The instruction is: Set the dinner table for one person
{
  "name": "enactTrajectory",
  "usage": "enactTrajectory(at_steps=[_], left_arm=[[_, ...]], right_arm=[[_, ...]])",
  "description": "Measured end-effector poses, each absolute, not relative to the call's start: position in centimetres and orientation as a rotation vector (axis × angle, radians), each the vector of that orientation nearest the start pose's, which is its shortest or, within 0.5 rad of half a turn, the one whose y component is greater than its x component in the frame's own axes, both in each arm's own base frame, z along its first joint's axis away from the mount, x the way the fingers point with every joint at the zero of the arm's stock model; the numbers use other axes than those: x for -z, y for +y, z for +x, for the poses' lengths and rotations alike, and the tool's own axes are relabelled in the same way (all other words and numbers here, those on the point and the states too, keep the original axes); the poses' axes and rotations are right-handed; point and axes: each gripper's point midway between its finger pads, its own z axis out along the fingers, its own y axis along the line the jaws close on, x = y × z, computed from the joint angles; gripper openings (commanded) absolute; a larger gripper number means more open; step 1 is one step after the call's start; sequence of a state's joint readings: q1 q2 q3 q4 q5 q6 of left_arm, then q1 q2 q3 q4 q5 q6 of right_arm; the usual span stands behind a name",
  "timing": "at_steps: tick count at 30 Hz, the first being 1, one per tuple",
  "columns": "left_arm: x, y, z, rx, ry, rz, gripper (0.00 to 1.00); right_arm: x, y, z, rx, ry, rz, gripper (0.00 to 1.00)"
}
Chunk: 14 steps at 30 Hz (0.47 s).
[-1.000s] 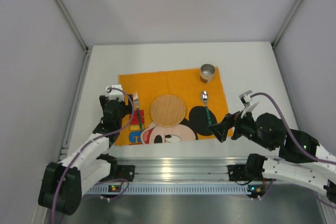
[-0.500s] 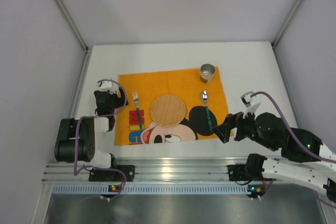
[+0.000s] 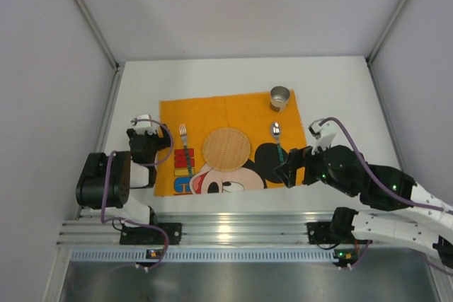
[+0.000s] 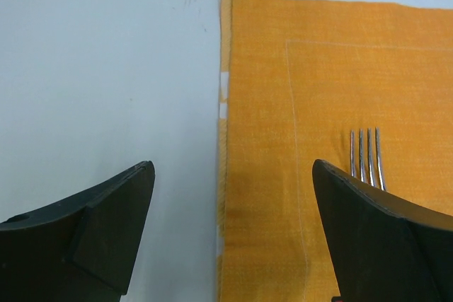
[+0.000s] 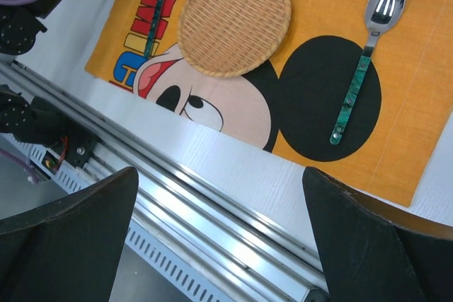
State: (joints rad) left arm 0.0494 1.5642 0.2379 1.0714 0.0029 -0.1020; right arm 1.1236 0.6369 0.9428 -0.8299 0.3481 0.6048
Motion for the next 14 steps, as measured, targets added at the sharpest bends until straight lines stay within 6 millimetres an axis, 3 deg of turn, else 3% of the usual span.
enactTrajectory(at_steps=[9, 14], left_arm=[[-7.1, 0.5, 38.4, 0.057, 1.767, -0.070, 0.98], [-7.1, 0.0, 38.4, 0.067, 1.767, -0.041, 0.98]], right_arm=[[-23.4, 18.7, 15.1, -0.569, 2.115, -0.254, 1.00], [-22.0, 20.3, 16.2, -0.548, 2.117, -0.253, 1.00]])
